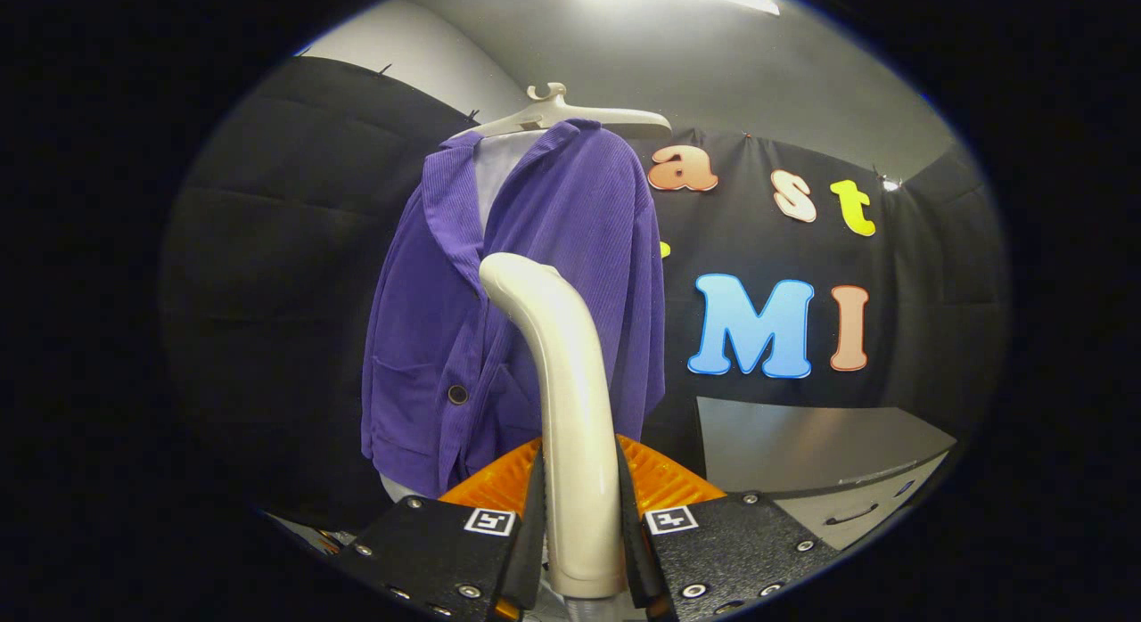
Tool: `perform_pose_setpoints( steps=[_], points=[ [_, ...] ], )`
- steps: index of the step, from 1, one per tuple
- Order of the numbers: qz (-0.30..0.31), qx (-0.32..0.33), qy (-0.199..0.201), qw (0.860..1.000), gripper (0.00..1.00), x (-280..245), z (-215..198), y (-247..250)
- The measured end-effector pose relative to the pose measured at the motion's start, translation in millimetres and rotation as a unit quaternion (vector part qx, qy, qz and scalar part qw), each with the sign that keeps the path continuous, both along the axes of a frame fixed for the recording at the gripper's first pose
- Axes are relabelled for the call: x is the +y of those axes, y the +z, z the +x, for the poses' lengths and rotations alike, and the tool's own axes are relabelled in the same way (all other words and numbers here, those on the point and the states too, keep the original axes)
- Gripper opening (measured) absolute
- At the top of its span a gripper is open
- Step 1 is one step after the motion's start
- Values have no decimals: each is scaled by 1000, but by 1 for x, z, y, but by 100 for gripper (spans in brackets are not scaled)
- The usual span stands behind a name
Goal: Iron the clothes twice with a garment steamer, once on the left side and once on the right side.
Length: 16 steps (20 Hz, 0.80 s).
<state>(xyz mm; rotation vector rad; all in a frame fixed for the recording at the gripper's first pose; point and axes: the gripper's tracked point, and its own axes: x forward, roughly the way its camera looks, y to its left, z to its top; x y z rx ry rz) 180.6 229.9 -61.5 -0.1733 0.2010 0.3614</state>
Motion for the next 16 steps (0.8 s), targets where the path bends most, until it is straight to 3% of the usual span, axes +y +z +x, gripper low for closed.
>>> perform_pose_setpoints(
  steps=[16],
  points=[
    [-30, 82, -12, 996, 39, -15, -45, -105]
  ],
)
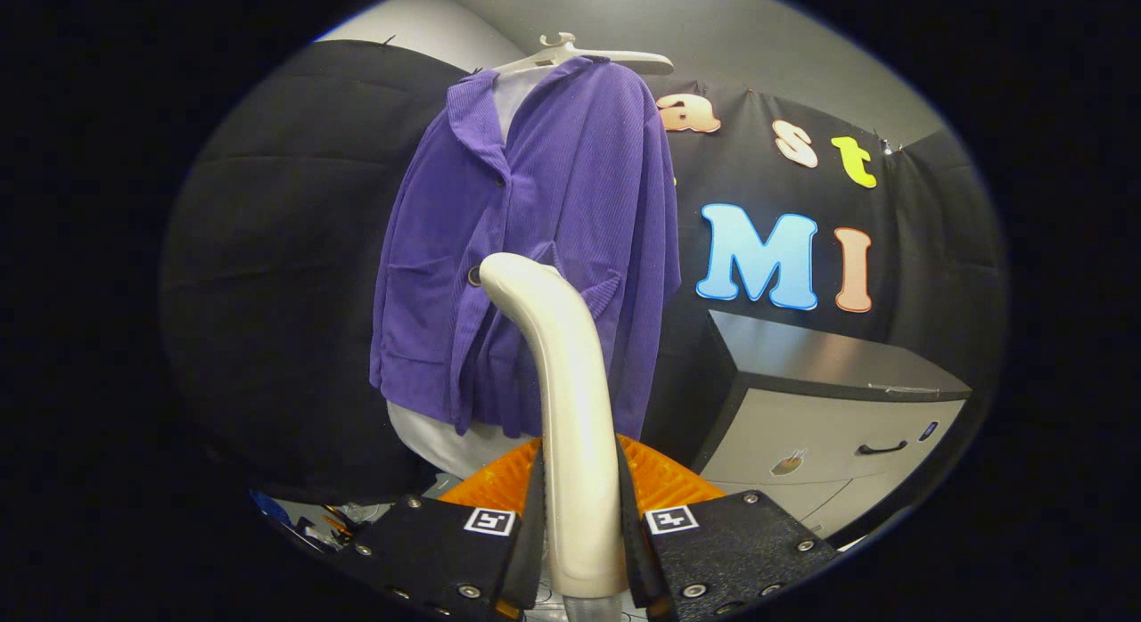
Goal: Iron the clothes twice with a garment steamer, once on the left side and once on the right side.
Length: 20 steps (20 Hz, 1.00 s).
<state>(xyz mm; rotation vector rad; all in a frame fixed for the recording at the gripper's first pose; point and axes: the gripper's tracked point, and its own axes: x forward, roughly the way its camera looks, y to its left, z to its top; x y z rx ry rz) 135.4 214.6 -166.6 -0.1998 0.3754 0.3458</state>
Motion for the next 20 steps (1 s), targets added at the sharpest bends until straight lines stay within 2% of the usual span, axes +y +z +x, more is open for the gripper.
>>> perform_pose_setpoints(
  steps=[12, 15, 20],
  points=[
    [-10, 79, -16, 997, 39, -10, -39, -74],
    [2, 74, -16, 997, 39, -9, -41, -62],
    [28, 15, 2, 999, 38, 6, -39, 1]
  ],
)
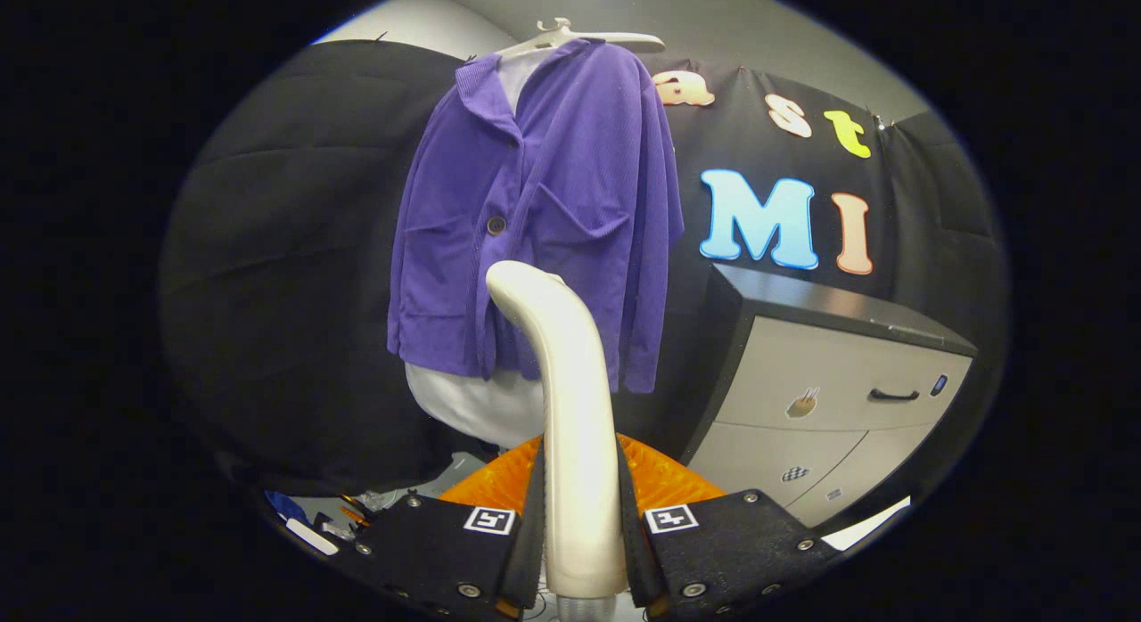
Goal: Iron the clothes twice with a garment steamer, once on the left side and once on the right side.
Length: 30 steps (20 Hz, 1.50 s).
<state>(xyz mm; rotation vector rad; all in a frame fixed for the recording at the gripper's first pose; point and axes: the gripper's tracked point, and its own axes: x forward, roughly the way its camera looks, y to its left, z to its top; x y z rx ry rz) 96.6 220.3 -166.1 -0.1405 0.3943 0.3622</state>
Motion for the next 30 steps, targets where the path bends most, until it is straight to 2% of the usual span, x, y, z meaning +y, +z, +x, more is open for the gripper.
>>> perform_pose_setpoints(
  steps=[11, 18, 24, 30],
  points=[
    [62, -137, 44, 988, 38, 58, 34, 154],
    [90, -180, 81, 976, 38, 123, 54, 217],
    [87, -171, 89, 978, 38, 174, 87, 234],
    [66, -127, 87, 986, 38, 187, 90, 188]
  ],
)
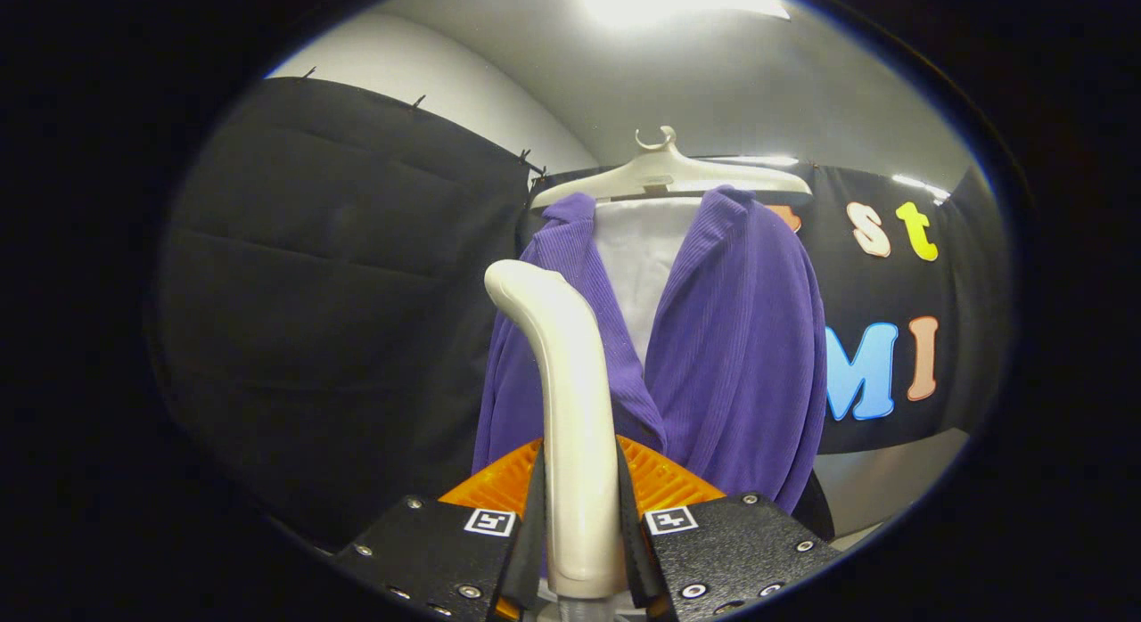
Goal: Iron the clothes twice with a garment steamer, once on the left side and once on the right side.
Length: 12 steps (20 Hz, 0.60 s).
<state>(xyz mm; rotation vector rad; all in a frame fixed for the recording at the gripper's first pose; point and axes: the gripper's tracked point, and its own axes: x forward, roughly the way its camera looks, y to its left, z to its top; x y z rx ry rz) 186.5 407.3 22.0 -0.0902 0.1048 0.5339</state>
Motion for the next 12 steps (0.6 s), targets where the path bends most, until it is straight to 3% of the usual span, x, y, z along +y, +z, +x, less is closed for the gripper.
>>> perform_pose_setpoints(
  steps=[12],
  points=[
    [-35, 94, 9, 995, 38, -12, -29, -108]
  ],
)
